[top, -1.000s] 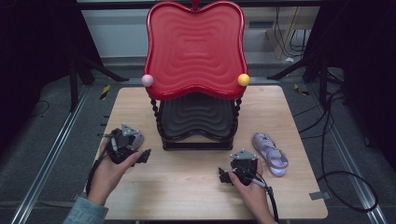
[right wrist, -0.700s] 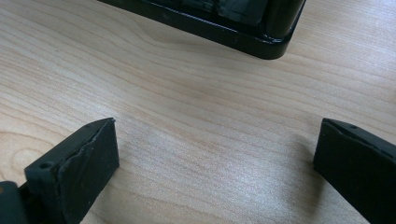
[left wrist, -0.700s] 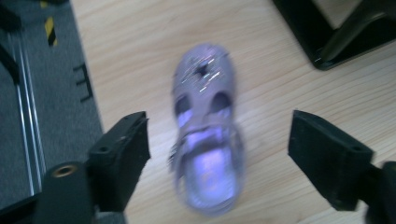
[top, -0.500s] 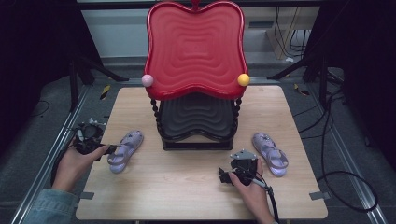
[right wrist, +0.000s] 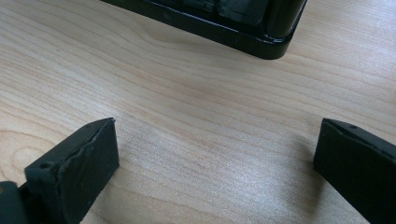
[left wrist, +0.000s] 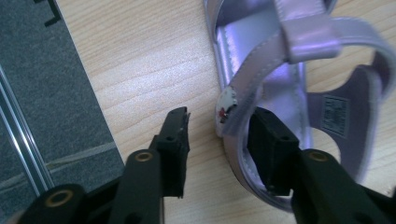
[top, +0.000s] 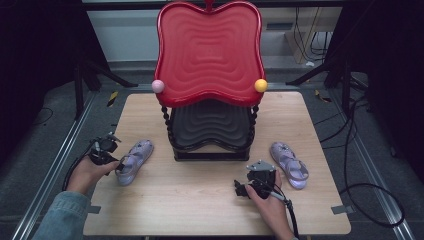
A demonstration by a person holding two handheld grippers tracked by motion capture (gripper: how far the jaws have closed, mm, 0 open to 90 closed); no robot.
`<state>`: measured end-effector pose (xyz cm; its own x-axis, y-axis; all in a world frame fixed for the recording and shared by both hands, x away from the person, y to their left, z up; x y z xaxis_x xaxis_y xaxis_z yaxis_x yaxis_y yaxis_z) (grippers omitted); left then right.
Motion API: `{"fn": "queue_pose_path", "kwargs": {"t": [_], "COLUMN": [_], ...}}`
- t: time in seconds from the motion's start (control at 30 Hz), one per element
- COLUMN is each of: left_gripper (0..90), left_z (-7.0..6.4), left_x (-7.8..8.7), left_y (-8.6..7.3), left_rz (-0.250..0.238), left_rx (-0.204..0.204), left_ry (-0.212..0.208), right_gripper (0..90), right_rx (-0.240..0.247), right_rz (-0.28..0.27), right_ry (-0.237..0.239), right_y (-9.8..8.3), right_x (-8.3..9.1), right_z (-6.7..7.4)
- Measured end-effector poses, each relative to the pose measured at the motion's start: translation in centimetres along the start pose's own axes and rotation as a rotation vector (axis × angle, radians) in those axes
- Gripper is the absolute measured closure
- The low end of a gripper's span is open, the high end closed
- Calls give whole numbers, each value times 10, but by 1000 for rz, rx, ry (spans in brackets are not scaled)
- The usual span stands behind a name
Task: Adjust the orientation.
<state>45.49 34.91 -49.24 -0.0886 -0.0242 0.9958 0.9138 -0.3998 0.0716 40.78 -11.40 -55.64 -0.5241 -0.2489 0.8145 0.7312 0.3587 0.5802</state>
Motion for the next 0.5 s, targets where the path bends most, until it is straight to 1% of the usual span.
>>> {"fn": "queue_pose_path", "kwargs": {"t": [0.03,0.07,0.1,0.17,0.23,0.27,0.3,0.33,0.37,0.4,0.43,0.5], "left_gripper": [588,632,652,711,779,793,805,810,812,816,820,824], "left_z": [1,1,1,-1,0,0,0,0,0,-2,-2,-7], "left_x": [-2,-4,-4,-8,-9,-9,-9,-6,-6,-2,-2,5], "left_y": [1,2,2,3,4,4,4,3,3,0,0,-7], "left_rz": [3,7,7,21,21,21,21,1,1,-16,-16,-36], "left_rx": [-5,-6,-6,-1,-7,9,9,15,15,21,21,3], "left_ry": [1,-12,-12,-45,-43,-51,-51,-77,-77,-100,-100,-118], "right_gripper": [5,5,5,4,5,4,4,4,4,4,4,4], "right_rx": [0,0,0,3,3,3,3,7,7,8,8,9], "right_rz": [0,0,0,0,0,0,0,0,1,1,1,1], "right_ry": [0,0,0,2,2,3,3,4,5,5,5,6], "right_y": [0,0,0,0,0,0,0,0,0,0,0,0], "right_x": [0,0,0,0,0,0,0,0,0,0,0,0], "right_z": [0,0,0,0,0,0,0,0,0,0,0,0]}}
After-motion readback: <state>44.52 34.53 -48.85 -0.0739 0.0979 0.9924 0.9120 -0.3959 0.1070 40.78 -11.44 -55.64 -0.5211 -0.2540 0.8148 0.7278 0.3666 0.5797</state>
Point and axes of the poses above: each handheld gripper's, and its own axes: x roughly backward along the jaws, y roughly out of its top, z roughly to its left, the point moved 6 cm from there along -x, roughly forward along the jaws, and after that the axes turned 11 degrees about z, right-handed, at the moved point
